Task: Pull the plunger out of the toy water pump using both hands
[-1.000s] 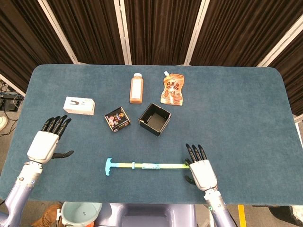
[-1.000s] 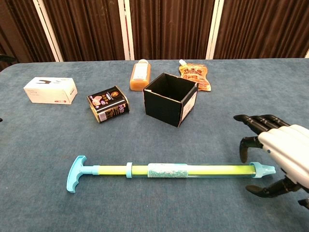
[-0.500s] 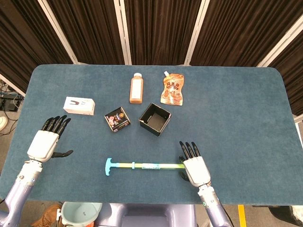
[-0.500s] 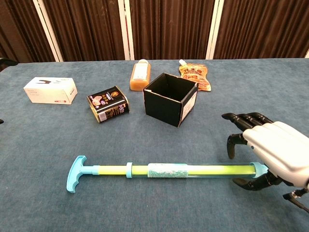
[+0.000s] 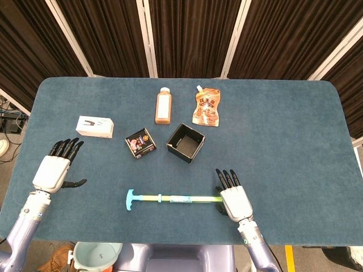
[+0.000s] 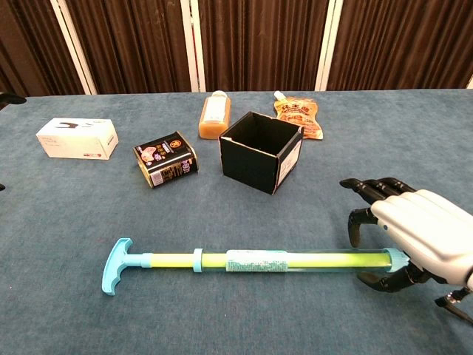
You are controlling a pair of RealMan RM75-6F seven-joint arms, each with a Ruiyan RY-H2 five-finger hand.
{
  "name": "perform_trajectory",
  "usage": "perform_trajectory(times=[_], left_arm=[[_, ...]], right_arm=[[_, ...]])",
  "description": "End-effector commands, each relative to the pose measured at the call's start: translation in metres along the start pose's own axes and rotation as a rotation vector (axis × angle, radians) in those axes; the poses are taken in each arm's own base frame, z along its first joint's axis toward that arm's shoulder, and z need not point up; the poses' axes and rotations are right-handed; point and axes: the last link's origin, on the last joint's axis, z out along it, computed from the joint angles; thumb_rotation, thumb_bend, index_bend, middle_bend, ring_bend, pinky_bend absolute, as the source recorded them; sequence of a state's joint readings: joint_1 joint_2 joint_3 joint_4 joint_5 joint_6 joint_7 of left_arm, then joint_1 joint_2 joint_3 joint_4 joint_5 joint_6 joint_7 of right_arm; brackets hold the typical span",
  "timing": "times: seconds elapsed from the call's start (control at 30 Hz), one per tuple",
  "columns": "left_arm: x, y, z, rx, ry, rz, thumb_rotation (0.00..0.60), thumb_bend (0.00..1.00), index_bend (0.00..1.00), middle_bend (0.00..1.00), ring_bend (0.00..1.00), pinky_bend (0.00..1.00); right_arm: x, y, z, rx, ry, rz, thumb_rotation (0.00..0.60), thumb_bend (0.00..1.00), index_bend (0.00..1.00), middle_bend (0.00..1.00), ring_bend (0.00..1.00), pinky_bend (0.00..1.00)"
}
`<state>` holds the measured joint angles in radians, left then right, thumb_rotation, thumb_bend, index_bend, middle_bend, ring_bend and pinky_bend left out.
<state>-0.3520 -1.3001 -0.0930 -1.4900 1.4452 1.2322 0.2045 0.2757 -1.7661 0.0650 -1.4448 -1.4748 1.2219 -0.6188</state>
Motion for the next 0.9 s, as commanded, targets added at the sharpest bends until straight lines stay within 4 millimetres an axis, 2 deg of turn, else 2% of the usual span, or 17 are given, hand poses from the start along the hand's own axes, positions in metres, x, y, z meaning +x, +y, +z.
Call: perform_trajectory(times=[0.03,0.37,0.57,0.77,0.9], left_arm=[[0.000,0.000,0.000,0.000,0.000,0.000,0.600,0.10,0.00,0.02,0.03,0.09],[-0.002,0.000,0.003,0.006,-0.013,0.005,0.600,0.10,0.00,0.02,0.03,0.09],[-0.007,0.002,0.007,-0.002,-0.028,0.012,0.600,0.11,0.01,0.03,0.03,0.09],[-0.023,0.009,0.022,-0.047,-0.079,-0.018,0.600,0.15,0.15,0.03,0.03,0.09],[-0.036,0.025,0.034,-0.114,-0.097,-0.051,0.600,0.15,0.22,0.05,0.03,0.09]], right_arm=[[-0.001,0.000,0.000,0.000,-0.005,0.000,0.600,0.31,0.48,0.00,0.00,0.00],[-0.006,0.005,0.002,-0.004,-0.014,0.011,0.600,0.37,0.61,0.00,0.00,0.00],[-0.006,0.005,0.002,-0.010,-0.004,0.015,0.600,0.42,0.75,0.08,0.00,0.00],[0.002,0.004,-0.003,0.004,0.041,0.037,0.600,0.46,0.80,0.11,0.00,0.00],[0.010,0.002,-0.006,0.016,0.062,0.043,0.600,0.46,0.81,0.12,0.00,0.00]])
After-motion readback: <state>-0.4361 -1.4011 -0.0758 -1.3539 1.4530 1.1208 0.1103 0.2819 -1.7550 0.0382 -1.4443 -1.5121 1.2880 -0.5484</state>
